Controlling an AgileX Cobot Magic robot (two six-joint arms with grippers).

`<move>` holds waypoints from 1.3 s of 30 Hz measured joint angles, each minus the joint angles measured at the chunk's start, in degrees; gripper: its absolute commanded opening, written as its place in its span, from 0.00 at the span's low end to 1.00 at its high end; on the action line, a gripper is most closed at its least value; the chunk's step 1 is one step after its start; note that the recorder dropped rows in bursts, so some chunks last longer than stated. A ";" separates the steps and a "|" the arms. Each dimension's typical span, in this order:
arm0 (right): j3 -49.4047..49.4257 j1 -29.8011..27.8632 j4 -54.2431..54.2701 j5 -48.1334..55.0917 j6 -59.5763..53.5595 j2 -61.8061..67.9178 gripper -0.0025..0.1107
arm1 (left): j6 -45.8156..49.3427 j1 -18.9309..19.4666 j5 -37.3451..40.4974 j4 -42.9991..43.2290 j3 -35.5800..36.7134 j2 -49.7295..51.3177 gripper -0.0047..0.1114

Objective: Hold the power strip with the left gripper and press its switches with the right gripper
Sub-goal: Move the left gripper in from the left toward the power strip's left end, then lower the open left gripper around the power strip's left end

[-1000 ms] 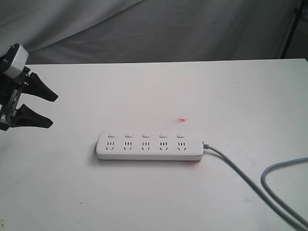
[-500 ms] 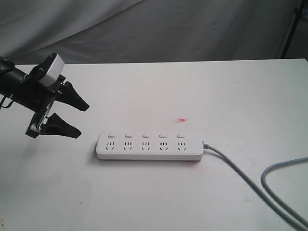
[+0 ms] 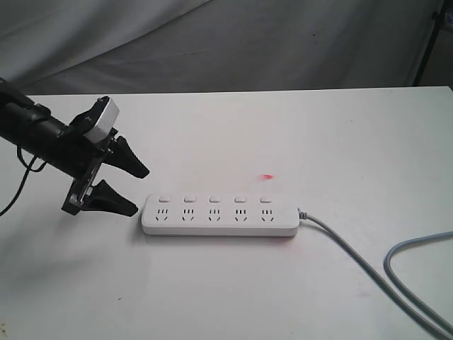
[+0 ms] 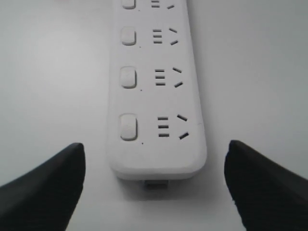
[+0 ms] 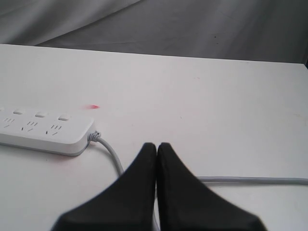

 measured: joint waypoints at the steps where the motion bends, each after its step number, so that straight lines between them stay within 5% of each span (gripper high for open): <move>1: 0.00 0.00 0.00 0.00 0.00 0.00 0.02 | 0.00 0.00 -0.49 -0.70 0.00 0.22 0.69; 26: 0.00 0.00 0.00 0.00 0.00 0.00 0.02 | 0.00 -0.48 -1.80 -1.65 1.18 1.87 0.77; 39: 0.00 0.00 0.00 0.00 0.00 0.00 0.02 | 0.00 -3.04 -10.30 -3.75 4.57 1.87 0.77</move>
